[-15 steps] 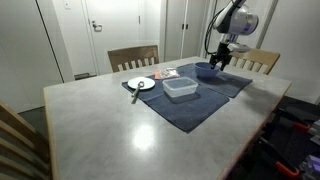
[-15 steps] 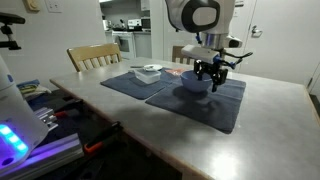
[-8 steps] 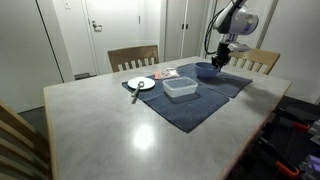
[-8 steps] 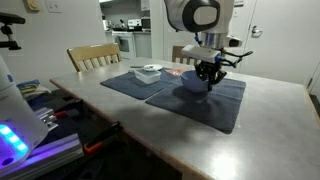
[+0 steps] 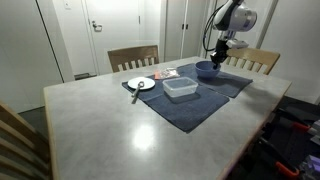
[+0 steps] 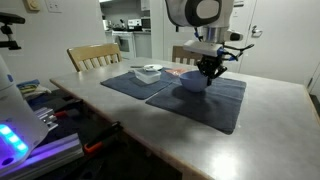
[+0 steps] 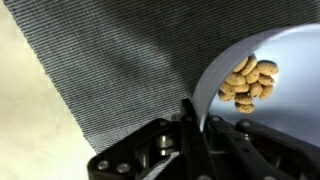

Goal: Pour the contents of the bowl into the tupperware

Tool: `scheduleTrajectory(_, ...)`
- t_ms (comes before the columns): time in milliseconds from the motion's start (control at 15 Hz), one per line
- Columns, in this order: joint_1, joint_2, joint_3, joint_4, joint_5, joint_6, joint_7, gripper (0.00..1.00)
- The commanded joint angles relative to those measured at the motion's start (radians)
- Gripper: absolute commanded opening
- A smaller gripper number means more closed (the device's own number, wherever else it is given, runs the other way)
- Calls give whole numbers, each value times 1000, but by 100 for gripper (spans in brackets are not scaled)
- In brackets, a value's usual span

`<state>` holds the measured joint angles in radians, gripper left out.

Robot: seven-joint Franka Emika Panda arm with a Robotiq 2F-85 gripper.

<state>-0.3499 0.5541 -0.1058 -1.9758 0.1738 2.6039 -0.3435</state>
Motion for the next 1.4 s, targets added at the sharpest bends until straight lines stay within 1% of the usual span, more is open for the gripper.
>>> scheduleTrajectory(0,5,-6,-6,9,-47,-29,33,1)
scheduleTrajectory(667,43,-66,-9,-18,-99,-49,97,1)
scheduleTrajectory(867,49,-110,0,-21,-96,-99,83,1)
scheduleTrajectory(1333,97,-212,-10,-3,-117,-283,100,1)
